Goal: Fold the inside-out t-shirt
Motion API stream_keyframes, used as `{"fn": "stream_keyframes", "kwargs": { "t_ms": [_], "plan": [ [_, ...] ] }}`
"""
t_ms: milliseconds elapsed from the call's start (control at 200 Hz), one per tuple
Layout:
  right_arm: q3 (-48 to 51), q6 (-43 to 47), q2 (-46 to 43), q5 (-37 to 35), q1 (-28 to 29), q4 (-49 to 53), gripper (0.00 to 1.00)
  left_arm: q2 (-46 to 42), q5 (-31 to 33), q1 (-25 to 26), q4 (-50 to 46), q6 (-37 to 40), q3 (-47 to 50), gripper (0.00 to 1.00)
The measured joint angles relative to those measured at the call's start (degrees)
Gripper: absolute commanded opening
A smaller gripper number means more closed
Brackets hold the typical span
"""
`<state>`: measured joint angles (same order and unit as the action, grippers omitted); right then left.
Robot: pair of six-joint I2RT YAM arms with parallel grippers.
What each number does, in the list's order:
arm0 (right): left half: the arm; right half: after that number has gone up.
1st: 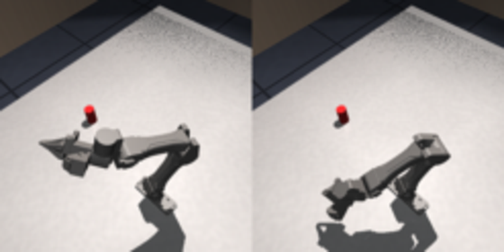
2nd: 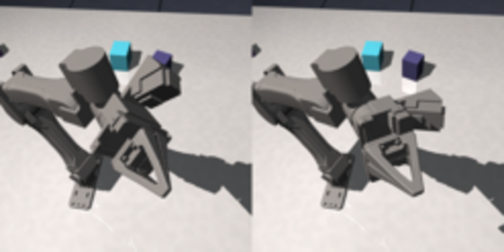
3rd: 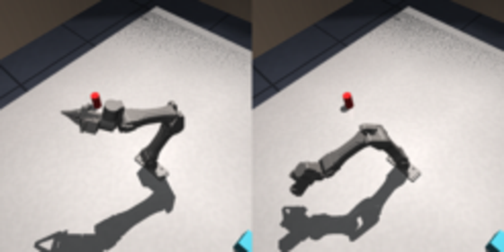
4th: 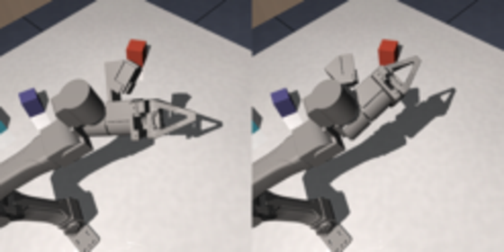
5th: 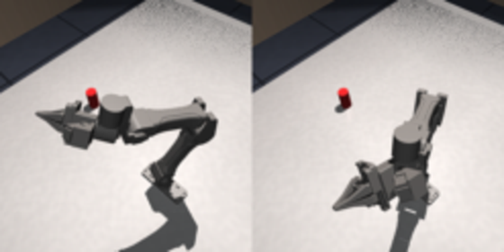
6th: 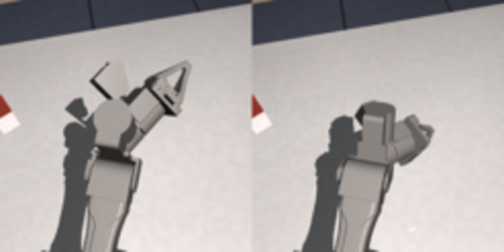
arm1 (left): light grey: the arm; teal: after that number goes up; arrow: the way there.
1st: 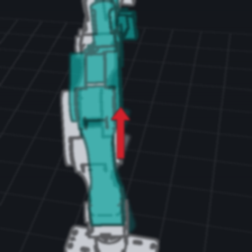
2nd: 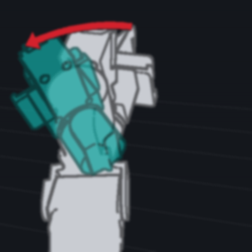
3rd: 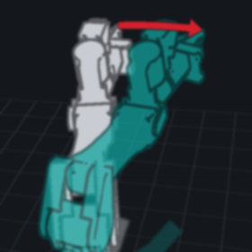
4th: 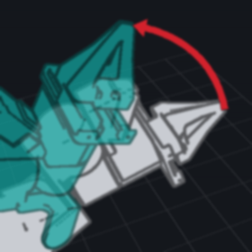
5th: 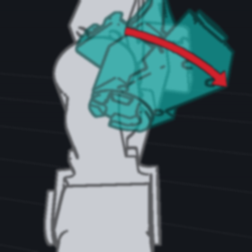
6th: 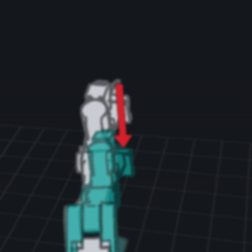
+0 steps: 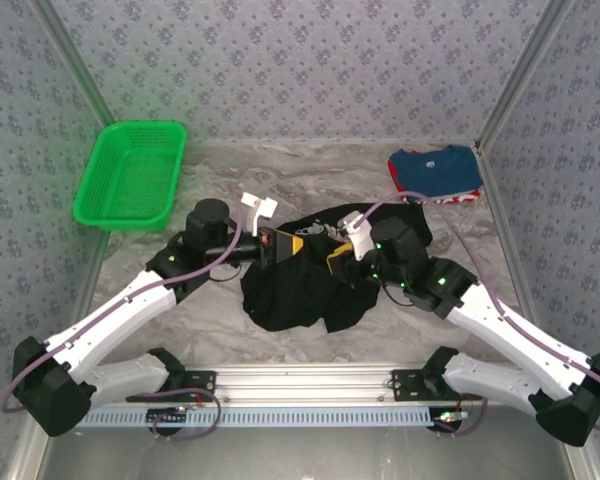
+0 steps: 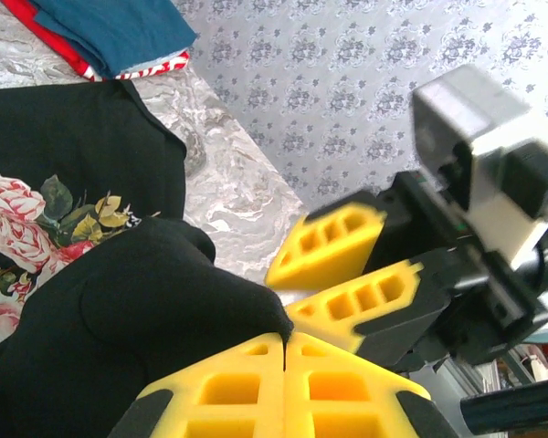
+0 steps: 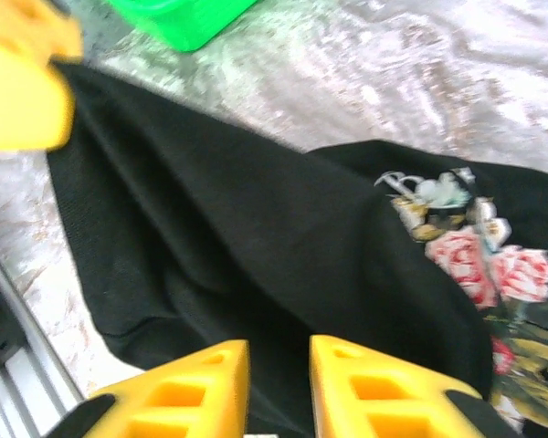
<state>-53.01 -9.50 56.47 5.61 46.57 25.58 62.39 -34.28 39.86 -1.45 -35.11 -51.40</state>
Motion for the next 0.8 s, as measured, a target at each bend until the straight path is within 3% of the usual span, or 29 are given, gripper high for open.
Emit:
{"fn": "stream_keyframes", "kwargs": {
  "t_ms": [120,275,420,625,799],
  "plan": [
    [2.03,-0.2,4.31,1.05,0.79,-2.89,0.2,0.02,-0.09,0.0,0.0,-0.04,0.0,0.0],
    [2.89,-1.84,7.56,-1.55,0.59,-4.94,0.28,0.02,-0.61,0.0,-0.02,0.07,0.0,0.0],
    [3.65,-2.8,7.48,-1.66,-0.87,-7.48,0.36,0.02,-0.66,0.0,-0.09,0.2,0.0,0.0],
    [8.13,-4.76,2.97,4.85,-5.64,-10.97,0.41,0.02,-0.68,0.0,-0.28,0.79,0.0,0.0],
    [8.5,-4.61,3.72,3.1,-5.73,-12.72,0.47,0.02,-0.68,0.0,-0.46,1.03,0.0,0.0]
  ]
}}
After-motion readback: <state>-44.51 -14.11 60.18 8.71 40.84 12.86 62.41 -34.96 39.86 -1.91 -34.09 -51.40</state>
